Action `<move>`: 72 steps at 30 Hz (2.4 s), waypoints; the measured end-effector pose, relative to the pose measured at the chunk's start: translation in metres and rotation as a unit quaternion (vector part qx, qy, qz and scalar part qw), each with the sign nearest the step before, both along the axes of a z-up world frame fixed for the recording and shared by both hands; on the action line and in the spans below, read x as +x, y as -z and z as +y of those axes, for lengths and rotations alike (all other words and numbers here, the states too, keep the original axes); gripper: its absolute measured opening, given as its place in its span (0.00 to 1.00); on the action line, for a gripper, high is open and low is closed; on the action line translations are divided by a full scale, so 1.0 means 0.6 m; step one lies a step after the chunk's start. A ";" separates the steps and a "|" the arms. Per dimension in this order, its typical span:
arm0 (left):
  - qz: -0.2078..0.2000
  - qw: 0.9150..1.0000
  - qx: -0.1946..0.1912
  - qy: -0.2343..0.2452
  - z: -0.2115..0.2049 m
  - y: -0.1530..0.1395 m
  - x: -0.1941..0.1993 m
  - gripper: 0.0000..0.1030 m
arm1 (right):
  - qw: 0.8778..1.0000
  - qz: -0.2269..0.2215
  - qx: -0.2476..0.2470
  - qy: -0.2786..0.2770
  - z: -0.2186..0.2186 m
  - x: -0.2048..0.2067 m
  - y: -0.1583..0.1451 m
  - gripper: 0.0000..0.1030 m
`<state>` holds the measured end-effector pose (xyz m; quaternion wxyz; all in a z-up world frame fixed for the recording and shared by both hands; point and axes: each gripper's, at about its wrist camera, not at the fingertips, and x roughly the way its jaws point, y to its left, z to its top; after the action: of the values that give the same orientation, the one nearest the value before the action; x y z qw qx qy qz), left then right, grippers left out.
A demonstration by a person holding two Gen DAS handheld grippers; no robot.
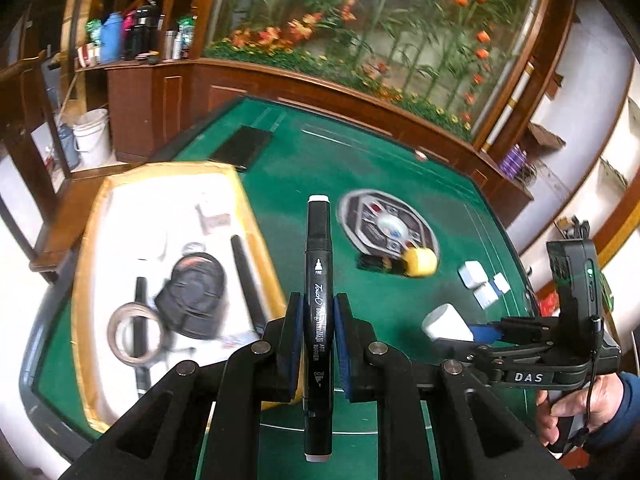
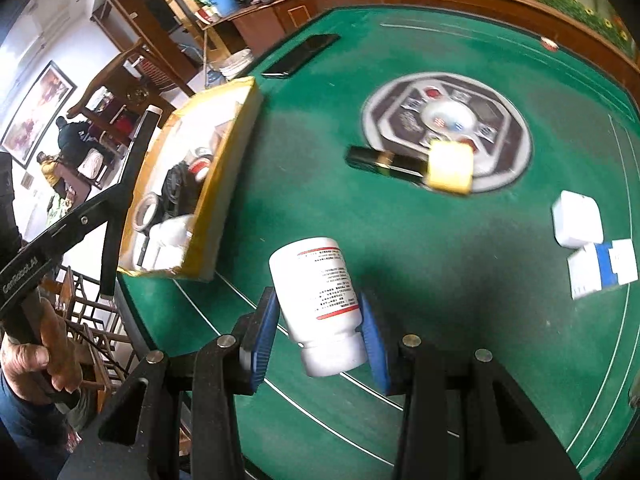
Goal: Organize rigid objects
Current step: 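Carry black marker and white bottle over the tray, then lower marker and bottle into the tray and open both tools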
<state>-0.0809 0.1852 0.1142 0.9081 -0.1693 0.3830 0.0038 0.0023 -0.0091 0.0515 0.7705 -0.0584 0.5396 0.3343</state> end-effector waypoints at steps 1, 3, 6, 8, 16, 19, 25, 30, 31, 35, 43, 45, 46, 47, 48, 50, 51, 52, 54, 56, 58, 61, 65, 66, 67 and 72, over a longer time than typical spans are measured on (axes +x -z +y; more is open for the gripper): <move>-0.002 1.000 -0.001 -0.005 0.010 -0.002 -0.001 0.14 | 1.000 -0.001 0.001 -0.003 0.008 0.000 -0.004 0.38; -0.004 1.000 -0.001 -0.017 0.031 -0.005 -0.002 0.14 | 1.000 -0.004 0.004 -0.008 0.023 0.000 -0.012 0.38; -0.005 1.000 -0.002 -0.027 0.057 -0.005 -0.002 0.14 | 1.000 -0.009 0.010 -0.017 0.049 0.000 -0.023 0.38; -0.005 0.999 -0.003 -0.035 0.079 -0.005 -0.003 0.14 | 1.000 -0.011 0.012 -0.022 0.069 0.002 -0.028 0.38; 0.006 0.999 0.000 -0.052 0.143 0.013 0.001 0.14 | 0.999 -0.015 0.025 -0.042 0.153 0.004 -0.045 0.38; 0.013 0.998 -0.004 -0.060 0.167 0.023 0.004 0.14 | 0.998 -0.016 0.028 -0.053 0.193 0.008 -0.051 0.38; 0.030 0.997 -0.008 -0.072 0.215 0.050 0.020 0.14 | 0.997 -0.022 0.028 -0.071 0.279 0.024 -0.055 0.38; 0.048 0.996 -0.014 -0.080 0.253 0.078 0.042 0.14 | 0.997 -0.015 0.025 -0.072 0.348 0.047 -0.044 0.38; 0.051 0.995 -0.015 -0.081 0.259 0.083 0.047 0.14 | 0.997 -0.012 0.024 -0.070 0.365 0.056 -0.038 0.38; 0.065 0.993 -0.028 -0.090 0.287 0.107 0.062 0.14 | 0.998 -0.007 0.014 -0.065 0.412 0.079 -0.021 0.38; 0.077 0.992 -0.036 -0.090 0.300 0.130 0.082 0.14 | 0.998 -0.007 -0.004 -0.064 0.502 0.119 0.014 0.38; 0.081 0.992 -0.034 -0.090 0.297 0.133 0.087 0.14 | 0.998 -0.006 -0.006 -0.063 0.520 0.128 0.021 0.38; 0.082 0.992 -0.034 -0.090 0.297 0.134 0.088 0.14 | 0.998 -0.006 -0.008 -0.063 0.532 0.134 0.025 0.38; 0.084 0.992 -0.034 -0.092 0.297 0.136 0.089 0.14 | 0.998 -0.006 -0.010 -0.063 0.540 0.139 0.028 0.38; 0.086 0.991 -0.034 -0.096 0.299 0.139 0.089 0.14 | 0.998 -0.005 -0.013 -0.063 0.550 0.144 0.034 0.38; 0.091 0.990 -0.039 -0.103 0.303 0.142 0.090 0.14 | 0.998 -0.001 -0.019 -0.062 0.564 0.156 0.045 0.38; 0.091 0.990 -0.043 -0.104 0.305 0.143 0.090 0.14 | 0.998 -0.001 -0.021 -0.061 0.569 0.160 0.049 0.38; 0.092 0.989 -0.043 -0.103 0.306 0.143 0.092 0.14 | 0.998 0.002 -0.025 -0.061 0.575 0.165 0.055 0.38; 0.093 0.989 -0.040 -0.104 0.305 0.143 0.094 0.14 | 0.998 0.006 -0.029 -0.060 0.581 0.171 0.061 0.38; 0.093 0.989 -0.039 -0.106 0.303 0.143 0.094 0.14 | 0.998 0.011 -0.031 -0.059 0.584 0.175 0.069 0.38; 0.091 0.989 -0.041 -0.108 0.304 0.144 0.094 0.14 | 0.998 0.013 -0.029 -0.062 0.583 0.177 0.070 0.39; 0.092 0.989 -0.046 -0.111 0.307 0.145 0.095 0.17 | 0.997 0.020 -0.022 -0.071 0.581 0.177 0.066 0.43; 0.090 0.989 -0.057 -0.105 0.304 0.140 0.096 0.29 | 0.997 0.017 -0.006 -0.075 0.568 0.177 0.049 0.47; 0.090 0.989 -0.057 -0.104 0.301 0.139 0.096 0.31 | 0.997 0.017 -0.001 -0.073 0.561 0.176 0.043 0.47; 0.090 0.989 -0.057 -0.104 0.299 0.137 0.095 0.33 | 0.997 0.018 0.004 -0.072 0.556 0.175 0.038 0.47; 0.077 0.989 -0.063 -0.105 0.288 0.122 0.076 0.34 | 0.997 0.021 0.031 -0.060 0.506 0.165 0.007 0.48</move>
<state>-0.0354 0.3578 0.0412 0.8580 -0.2645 0.4315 0.0881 0.1013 0.2943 0.0475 0.7389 -0.0595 0.5406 0.3978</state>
